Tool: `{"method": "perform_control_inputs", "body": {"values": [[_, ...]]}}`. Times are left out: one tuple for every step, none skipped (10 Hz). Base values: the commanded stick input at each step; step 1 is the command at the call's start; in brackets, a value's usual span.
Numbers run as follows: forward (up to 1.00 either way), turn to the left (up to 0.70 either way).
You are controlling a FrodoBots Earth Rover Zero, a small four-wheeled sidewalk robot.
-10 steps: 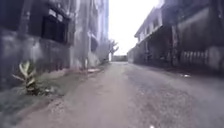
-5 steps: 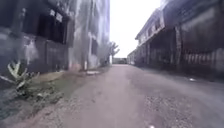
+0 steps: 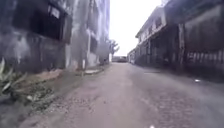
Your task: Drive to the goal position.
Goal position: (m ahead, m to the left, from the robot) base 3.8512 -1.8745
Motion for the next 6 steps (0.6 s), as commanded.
{"method": "perform_control_inputs", "body": {"values": [[0.50, 0.00], [0.50, 0.00], [0.50, 0.00], [0.50, 0.00], [0.50, 0.00], [0.50, 0.00]]}}
